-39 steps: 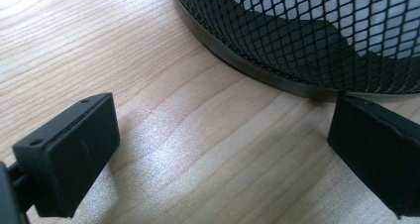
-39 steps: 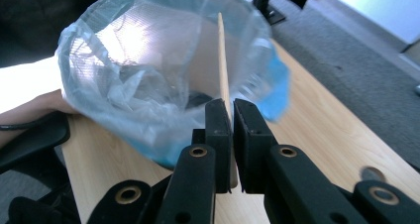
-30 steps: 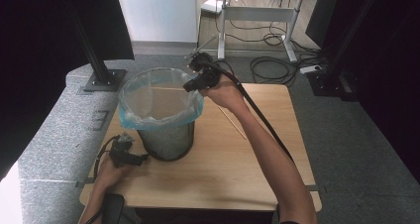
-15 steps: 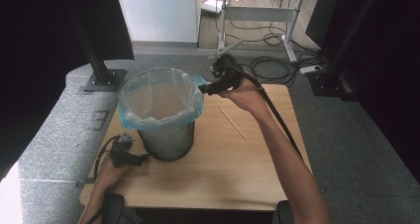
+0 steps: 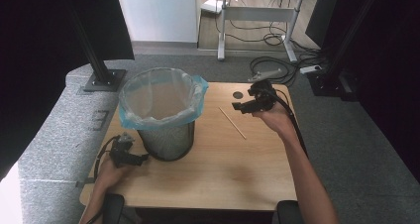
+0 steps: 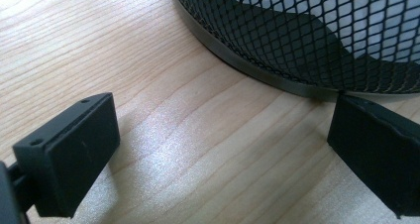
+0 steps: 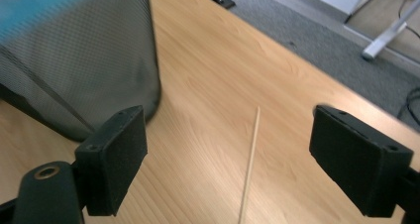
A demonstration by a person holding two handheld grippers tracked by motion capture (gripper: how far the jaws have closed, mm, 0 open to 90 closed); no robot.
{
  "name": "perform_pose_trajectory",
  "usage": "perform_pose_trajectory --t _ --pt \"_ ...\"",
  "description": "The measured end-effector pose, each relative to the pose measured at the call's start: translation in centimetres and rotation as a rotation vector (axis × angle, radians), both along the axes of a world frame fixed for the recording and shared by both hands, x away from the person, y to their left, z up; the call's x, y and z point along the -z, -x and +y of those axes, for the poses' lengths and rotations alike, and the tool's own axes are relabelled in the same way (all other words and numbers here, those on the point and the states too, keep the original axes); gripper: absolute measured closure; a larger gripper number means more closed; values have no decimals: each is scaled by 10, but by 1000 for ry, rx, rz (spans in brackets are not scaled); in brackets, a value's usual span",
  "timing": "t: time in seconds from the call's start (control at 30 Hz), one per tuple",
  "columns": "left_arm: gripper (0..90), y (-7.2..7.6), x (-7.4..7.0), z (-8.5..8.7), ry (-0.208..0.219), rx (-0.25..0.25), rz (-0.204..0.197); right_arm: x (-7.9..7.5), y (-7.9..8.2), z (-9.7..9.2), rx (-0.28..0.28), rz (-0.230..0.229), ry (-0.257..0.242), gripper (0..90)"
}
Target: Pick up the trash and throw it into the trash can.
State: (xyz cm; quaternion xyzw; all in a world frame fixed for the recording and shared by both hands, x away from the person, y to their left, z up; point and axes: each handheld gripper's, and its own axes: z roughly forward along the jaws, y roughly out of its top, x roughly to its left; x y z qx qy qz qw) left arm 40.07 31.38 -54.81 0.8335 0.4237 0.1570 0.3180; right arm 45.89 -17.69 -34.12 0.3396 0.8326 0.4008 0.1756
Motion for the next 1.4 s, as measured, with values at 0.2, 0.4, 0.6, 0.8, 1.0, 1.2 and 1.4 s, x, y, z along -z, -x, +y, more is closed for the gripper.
perform_pose_trajectory --t 0.2,0.4,0.6,0.8,1.0,1.2,1.4 --pt "0 0 0 0 1 0 0 48 -3 -17 64 41 7 155" --pt "0 0 0 0 1 0 0 104 -7 -28 114 95 16 139" --pt "0 0 0 0 1 1 1 137 -8 -27 128 134 11 151" --pt "0 0 0 0 1 0 0 174 -15 -25 182 182 17 392" --pt "0 0 0 0 0 1 1 191 -18 -15 193 160 69 526" --pt "0 0 0 0 0 0 0 200 -20 -11 216 143 65 698" --pt "0 0 0 0 0 1 1 199 -19 -9 220 155 58 841"
